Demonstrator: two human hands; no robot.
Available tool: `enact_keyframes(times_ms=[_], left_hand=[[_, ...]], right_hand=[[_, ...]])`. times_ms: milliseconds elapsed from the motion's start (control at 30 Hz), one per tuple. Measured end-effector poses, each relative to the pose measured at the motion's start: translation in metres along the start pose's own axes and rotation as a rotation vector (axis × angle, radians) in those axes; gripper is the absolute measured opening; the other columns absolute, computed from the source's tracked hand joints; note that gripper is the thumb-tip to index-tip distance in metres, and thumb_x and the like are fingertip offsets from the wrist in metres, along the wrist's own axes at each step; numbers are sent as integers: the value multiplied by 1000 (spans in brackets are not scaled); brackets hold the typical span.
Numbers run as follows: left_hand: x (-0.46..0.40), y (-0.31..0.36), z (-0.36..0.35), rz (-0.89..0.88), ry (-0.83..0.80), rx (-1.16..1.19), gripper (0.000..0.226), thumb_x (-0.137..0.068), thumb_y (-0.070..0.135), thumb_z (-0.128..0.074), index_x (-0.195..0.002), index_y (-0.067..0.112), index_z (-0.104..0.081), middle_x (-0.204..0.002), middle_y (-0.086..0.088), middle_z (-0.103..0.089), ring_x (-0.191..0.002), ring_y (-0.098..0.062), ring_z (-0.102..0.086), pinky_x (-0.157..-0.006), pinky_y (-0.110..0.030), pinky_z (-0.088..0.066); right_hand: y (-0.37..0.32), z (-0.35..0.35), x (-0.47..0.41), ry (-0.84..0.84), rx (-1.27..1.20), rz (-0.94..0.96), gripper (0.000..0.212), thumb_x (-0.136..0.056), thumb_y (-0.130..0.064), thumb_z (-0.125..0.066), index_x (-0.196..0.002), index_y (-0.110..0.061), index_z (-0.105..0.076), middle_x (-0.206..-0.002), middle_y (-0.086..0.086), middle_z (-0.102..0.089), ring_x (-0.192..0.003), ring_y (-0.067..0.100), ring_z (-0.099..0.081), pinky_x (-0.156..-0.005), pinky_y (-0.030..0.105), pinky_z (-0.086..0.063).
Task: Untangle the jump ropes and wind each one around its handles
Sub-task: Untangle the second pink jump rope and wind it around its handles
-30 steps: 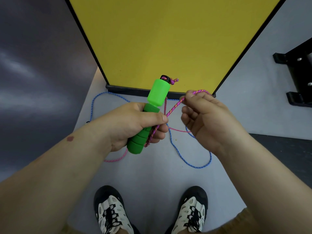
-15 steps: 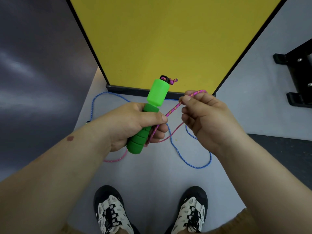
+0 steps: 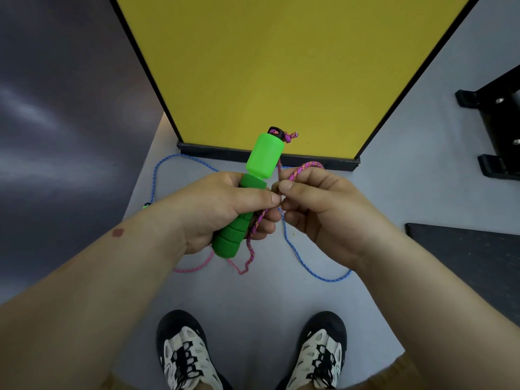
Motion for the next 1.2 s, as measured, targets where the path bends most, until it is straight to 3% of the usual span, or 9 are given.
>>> enact_keyframes(times_ms=[200, 333, 667, 800, 1033, 1200], left_hand=[[-1, -1, 1, 21, 6, -6, 6, -92, 13, -69, -90, 7, -68, -79, -9, -72, -68, -20, -69, -72, -35, -59], [0, 0, -1, 16, 10, -10, 7, -93, 12, -68, -88, 6, -68, -78, -9, -72, -67, -18, -69, -67, -32, -60], [0, 0, -2, 13, 12, 5, 7, -92, 12, -68, -96, 6, -69, -79, -9, -72, -66, -18, -69, -63, -29, -58], [0, 0, -1, 19, 11, 9, 9, -92, 12, -69, -97, 6, -68, -81, -10, -72, -68, -20, -68, -65, -31, -58], [1, 2, -2, 10, 1, -7, 5, -93, 11, -68, -90, 7, -67, -78, -9, -71, -67, -20, -67, -67, -33, -58], [2, 2, -3, -2, 2, -16, 6, -93, 11, -67, -89, 7, -67, -78, -9, -71, -68, -20, -68, -67, -33, -58]], right_hand=[[-11, 13, -6, 224, -121, 95, 9, -92, -7, -67, -99, -12, -69, -91, 7, -70, -66, 11, -60, -66, 24, -52], [-18, 23, -8, 332, -228, 120, 9, -93, -9, -67, -101, -13, -70, -92, 5, -72, -68, 11, -61, -66, 23, -53], [-1, 3, 0, -9, -11, -12, 9, -93, -9, -65, -101, -13, -68, -91, 9, -65, -63, 8, -58, -61, 20, -52], [-4, 4, -2, 79, 4, 54, 8, -91, -8, -67, -97, -13, -69, -94, 12, -64, -63, 9, -59, -61, 21, -51], [-16, 20, -6, 316, -134, 153, 1, -91, -12, -70, -93, -11, -70, -83, 2, -69, -67, 12, -59, -64, 23, -52], [-13, 18, -6, 271, -163, 99, 4, -92, -18, -69, -92, -14, -69, -80, -1, -70, -65, 11, -59, -63, 23, -52]])
Point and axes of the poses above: each hand's wrist, its own x-axis away from the middle knuckle, its own z-axis out of the back of the hand, y = z × x, the point moved 1 cm from there along -x, towards the middle knuckle
